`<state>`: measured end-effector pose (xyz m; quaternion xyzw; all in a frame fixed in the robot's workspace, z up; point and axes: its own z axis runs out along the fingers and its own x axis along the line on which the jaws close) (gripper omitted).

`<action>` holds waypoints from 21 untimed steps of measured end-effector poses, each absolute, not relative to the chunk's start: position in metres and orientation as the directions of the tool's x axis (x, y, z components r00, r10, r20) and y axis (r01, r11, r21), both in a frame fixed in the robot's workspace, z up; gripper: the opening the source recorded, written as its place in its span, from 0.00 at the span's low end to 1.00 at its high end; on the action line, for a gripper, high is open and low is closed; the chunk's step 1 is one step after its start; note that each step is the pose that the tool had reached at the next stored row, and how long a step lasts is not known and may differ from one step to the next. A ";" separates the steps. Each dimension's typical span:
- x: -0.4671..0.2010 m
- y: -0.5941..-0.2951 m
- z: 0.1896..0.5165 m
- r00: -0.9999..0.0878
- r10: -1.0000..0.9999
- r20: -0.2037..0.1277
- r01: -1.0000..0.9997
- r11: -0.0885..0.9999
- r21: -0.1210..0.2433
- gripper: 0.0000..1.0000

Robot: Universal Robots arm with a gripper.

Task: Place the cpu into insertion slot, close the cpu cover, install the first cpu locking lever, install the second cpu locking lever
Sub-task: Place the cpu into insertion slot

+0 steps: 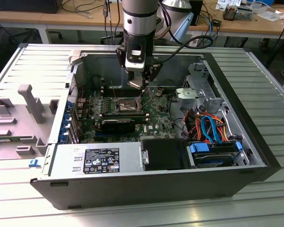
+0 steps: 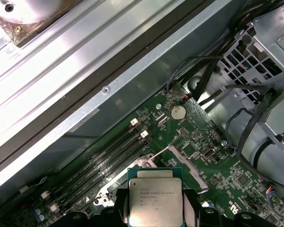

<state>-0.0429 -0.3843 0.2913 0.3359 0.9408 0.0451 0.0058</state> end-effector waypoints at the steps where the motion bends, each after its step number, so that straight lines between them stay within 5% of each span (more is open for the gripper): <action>1: -0.043 -0.384 0.291 -0.774 0.633 0.019 0.632 0.770 0.089 0.55; 21: -0.043 -0.384 0.291 -0.762 0.648 0.019 0.646 0.758 0.089 0.55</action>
